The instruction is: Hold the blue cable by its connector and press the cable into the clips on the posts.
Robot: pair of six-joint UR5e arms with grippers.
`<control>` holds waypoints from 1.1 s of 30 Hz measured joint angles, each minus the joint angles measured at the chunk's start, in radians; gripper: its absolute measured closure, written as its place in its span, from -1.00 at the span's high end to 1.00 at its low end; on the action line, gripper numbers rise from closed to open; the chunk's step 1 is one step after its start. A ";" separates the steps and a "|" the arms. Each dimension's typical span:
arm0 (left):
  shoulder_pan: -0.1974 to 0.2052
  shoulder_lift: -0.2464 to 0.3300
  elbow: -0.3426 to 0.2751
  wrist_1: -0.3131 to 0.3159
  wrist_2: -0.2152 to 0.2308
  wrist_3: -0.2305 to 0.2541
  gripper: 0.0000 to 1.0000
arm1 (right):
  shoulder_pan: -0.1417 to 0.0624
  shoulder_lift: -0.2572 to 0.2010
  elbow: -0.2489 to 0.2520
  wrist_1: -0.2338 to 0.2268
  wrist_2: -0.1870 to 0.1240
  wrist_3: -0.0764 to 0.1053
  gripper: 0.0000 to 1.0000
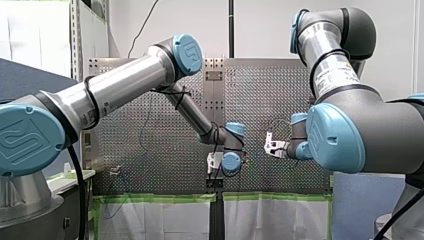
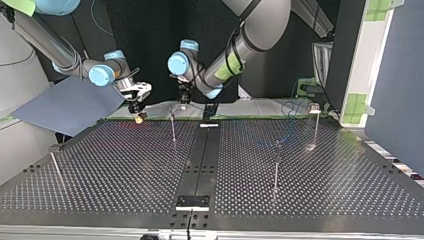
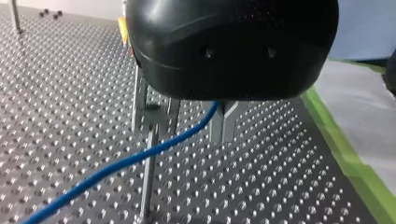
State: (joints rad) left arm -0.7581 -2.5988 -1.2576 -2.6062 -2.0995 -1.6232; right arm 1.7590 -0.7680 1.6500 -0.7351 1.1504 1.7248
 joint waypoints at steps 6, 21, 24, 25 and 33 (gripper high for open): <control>-0.009 0.019 0.000 -0.006 0.003 -0.006 -0.98 | 0.000 0.000 0.000 0.000 0.000 0.000 -1.00; 0.004 0.037 0.000 0.031 0.027 -0.042 -0.98 | -0.002 0.000 0.000 0.001 -0.001 0.001 -1.00; 0.009 0.037 0.000 0.039 0.038 -0.054 -0.98 | -0.002 0.000 -0.001 -0.001 -0.001 0.001 -1.00; 0.012 0.037 0.000 0.040 0.041 -0.060 -0.98 | -0.002 0.001 -0.002 -0.001 -0.001 0.001 -1.00; 0.034 0.036 0.000 0.038 0.060 -0.097 -0.98 | -0.002 0.000 -0.004 -0.008 -0.001 0.005 -1.00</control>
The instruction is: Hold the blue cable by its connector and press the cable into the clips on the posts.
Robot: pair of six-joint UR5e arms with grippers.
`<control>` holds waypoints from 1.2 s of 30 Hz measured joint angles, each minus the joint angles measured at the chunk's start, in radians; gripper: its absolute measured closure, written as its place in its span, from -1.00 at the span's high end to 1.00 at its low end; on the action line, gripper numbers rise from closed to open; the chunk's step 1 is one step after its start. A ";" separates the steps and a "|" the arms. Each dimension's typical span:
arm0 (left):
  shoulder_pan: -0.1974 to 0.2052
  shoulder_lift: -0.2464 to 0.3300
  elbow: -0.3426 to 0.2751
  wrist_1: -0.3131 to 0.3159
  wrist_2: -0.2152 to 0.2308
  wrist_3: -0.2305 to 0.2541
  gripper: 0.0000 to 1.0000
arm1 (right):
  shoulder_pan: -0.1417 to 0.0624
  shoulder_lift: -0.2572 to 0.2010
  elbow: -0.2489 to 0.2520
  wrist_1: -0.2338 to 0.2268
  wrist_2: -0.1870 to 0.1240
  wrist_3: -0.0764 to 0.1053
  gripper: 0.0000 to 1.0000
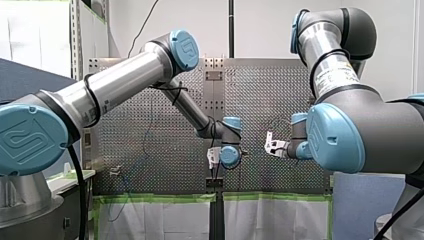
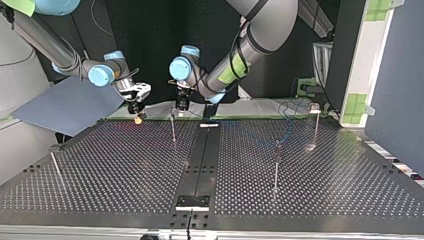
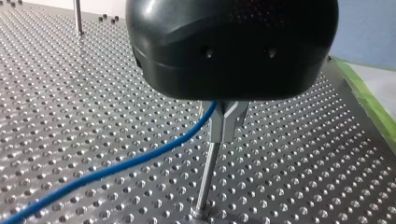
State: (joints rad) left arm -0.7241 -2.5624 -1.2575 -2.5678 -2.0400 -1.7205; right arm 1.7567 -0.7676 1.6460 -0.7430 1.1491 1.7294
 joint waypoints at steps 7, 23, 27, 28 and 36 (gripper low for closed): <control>0.023 -0.001 0.000 -0.002 0.037 -0.026 -0.98 | 0.000 0.000 -0.001 -0.018 0.000 0.013 -1.00; 0.083 -0.003 0.084 -0.069 0.151 -0.095 -0.98 | -0.002 0.004 -0.017 -0.055 0.006 0.044 -1.00; 0.094 -0.013 0.093 -0.076 0.161 -0.101 -0.98 | -0.002 0.004 -0.019 -0.062 0.007 0.047 -1.00; 0.096 -0.022 0.101 -0.083 0.163 -0.100 -0.98 | -0.002 0.005 -0.019 -0.063 0.007 0.047 -1.00; 0.100 -0.051 0.142 -0.112 0.168 -0.068 -0.98 | -0.010 0.006 -0.033 -0.066 0.007 0.058 -1.00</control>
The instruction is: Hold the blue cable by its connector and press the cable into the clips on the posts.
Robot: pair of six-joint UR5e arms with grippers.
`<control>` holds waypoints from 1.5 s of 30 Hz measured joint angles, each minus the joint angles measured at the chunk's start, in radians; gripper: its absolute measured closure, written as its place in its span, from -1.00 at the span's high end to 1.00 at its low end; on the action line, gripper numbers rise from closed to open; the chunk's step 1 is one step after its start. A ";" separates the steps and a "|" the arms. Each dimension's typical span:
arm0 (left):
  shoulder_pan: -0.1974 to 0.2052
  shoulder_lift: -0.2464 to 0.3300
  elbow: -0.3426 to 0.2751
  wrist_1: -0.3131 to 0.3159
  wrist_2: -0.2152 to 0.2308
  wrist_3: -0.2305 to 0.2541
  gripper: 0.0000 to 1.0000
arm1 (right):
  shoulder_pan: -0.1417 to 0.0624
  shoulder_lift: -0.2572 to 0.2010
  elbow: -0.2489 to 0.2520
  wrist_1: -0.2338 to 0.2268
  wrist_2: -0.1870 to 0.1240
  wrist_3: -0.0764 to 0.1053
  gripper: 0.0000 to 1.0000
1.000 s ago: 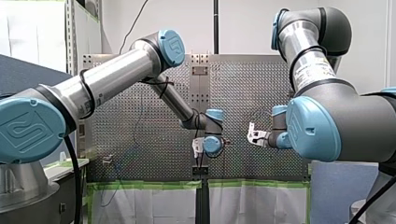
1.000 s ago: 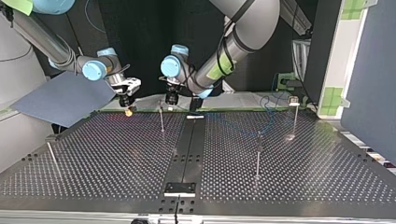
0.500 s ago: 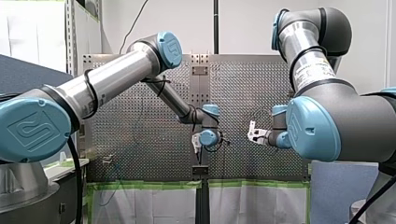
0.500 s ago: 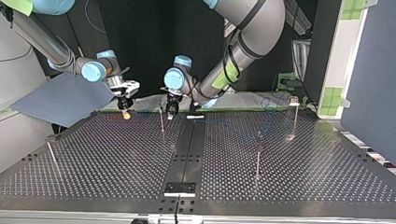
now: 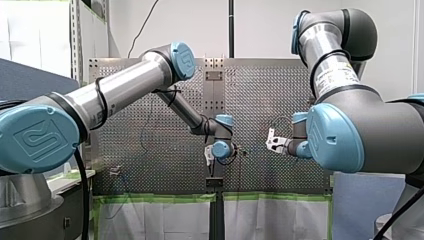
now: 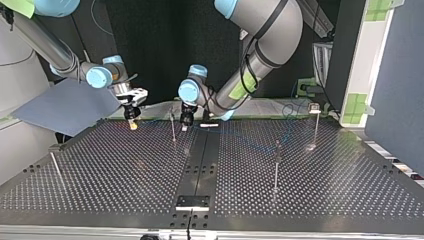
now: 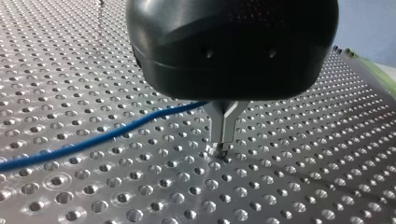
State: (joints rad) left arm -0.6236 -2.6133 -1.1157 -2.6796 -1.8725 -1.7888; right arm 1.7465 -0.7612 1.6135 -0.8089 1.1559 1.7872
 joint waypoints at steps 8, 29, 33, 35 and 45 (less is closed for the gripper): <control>0.004 -0.001 0.008 -0.003 -0.009 0.027 -0.98 | -0.006 0.002 -0.014 0.001 -0.001 0.008 -1.00; -0.002 0.001 0.009 -0.113 -0.132 0.220 1.00 | -0.008 0.004 -0.017 0.019 -0.010 0.011 -1.00; -0.011 0.012 0.009 -0.155 -0.104 0.235 1.00 | -0.009 0.004 -0.017 0.023 -0.014 0.012 -1.00; -0.019 0.017 0.008 -0.173 -0.089 0.235 1.00 | -0.009 0.004 -0.017 0.023 -0.016 0.013 -1.00; -0.057 0.091 -0.068 -0.183 -0.074 0.222 1.00 | -0.008 0.004 -0.017 0.037 -0.028 0.014 -1.00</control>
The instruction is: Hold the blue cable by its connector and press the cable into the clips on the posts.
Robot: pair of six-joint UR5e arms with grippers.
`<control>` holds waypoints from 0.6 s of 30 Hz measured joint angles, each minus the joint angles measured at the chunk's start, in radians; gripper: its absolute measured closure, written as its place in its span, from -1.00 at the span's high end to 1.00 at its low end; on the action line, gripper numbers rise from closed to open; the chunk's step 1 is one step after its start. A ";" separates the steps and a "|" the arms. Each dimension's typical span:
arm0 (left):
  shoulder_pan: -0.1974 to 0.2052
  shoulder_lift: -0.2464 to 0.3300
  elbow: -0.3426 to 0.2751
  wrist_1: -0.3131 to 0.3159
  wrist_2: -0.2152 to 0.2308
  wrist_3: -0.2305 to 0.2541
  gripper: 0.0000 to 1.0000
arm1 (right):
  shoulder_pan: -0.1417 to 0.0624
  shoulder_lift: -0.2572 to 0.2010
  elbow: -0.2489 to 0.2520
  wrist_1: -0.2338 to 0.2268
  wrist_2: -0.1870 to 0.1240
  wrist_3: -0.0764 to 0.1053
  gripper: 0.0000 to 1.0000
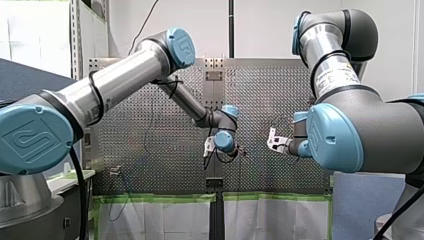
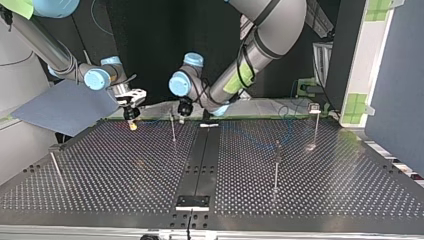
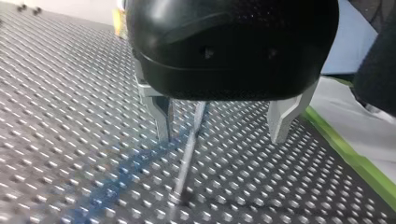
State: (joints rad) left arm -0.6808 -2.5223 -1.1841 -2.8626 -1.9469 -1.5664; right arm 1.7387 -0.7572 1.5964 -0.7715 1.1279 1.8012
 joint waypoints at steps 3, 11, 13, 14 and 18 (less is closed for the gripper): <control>-0.008 0.023 -0.028 0.012 -0.010 -0.001 1.00 | 0.001 0.000 0.000 0.003 -0.001 0.000 -1.00; -0.047 0.034 -0.101 0.024 -0.029 -0.011 1.00 | -0.002 0.000 0.000 0.010 -0.014 0.002 -1.00; -0.056 0.034 -0.109 0.031 -0.029 -0.020 1.00 | -0.002 0.000 0.000 0.010 -0.016 0.002 -1.00; -0.060 0.034 -0.111 0.035 -0.028 -0.023 1.00 | -0.002 0.000 0.000 0.009 -0.016 0.003 -1.00; -0.072 0.034 -0.113 0.057 -0.025 -0.037 1.00 | -0.002 0.000 0.000 0.007 -0.017 0.008 -1.00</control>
State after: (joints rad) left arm -0.7526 -2.4881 -1.2975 -2.8052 -1.9716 -1.6033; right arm 1.7363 -0.7572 1.5963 -0.7644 1.1110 1.8095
